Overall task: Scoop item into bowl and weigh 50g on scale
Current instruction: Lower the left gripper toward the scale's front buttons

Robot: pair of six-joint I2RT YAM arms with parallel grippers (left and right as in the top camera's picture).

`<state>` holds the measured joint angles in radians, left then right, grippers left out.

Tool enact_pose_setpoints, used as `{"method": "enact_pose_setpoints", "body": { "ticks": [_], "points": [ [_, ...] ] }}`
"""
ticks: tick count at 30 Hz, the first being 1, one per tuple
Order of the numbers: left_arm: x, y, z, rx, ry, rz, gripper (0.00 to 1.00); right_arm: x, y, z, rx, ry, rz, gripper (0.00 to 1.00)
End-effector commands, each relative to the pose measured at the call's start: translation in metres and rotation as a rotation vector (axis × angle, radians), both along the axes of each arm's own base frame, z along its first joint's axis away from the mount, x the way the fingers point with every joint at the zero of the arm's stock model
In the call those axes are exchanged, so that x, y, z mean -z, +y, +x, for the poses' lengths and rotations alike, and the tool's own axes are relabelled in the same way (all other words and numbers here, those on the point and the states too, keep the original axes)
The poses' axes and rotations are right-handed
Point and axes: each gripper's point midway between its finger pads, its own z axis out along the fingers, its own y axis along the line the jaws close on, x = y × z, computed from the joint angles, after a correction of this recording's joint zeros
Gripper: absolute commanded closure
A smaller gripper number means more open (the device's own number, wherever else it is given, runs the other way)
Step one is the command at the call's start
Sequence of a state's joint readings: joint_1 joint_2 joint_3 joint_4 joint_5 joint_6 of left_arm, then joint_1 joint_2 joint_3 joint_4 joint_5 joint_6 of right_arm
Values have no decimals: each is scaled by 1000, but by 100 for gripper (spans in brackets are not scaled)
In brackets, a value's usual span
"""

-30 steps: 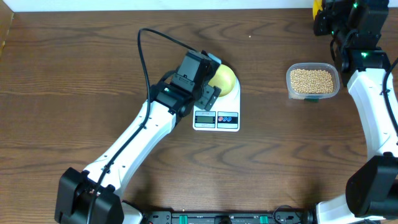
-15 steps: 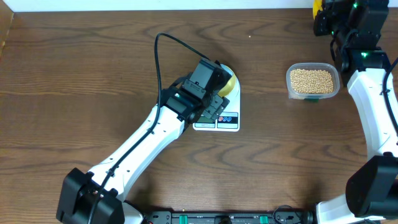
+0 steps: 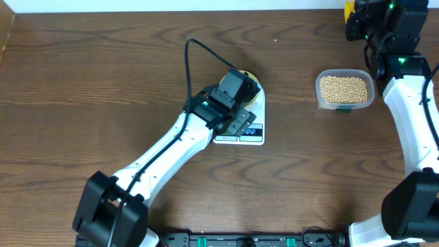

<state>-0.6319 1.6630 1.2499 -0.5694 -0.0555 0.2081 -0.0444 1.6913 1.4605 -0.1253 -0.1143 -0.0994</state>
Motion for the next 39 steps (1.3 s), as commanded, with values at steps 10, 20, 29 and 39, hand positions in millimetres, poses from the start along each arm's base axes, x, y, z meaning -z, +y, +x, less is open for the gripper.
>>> {"method": "enact_pose_setpoints", "body": {
  "ticks": [10, 20, 29, 39],
  "points": [
    [28, -4, 2, 13, 52, 53, 12, -14, 3, -1, -5, -27, -17, 99],
    [47, -3, 1, 13, 88, 80, 13, -12, 3, -2, -5, -20, -16, 99],
    [47, -4, 2, -26, 92, 59, 12, -8, 3, -3, -5, -4, -16, 99],
    [47, -3, 1, -73, 104, 41, 13, -8, 3, -3, -5, -3, -16, 99]
  ]
}}
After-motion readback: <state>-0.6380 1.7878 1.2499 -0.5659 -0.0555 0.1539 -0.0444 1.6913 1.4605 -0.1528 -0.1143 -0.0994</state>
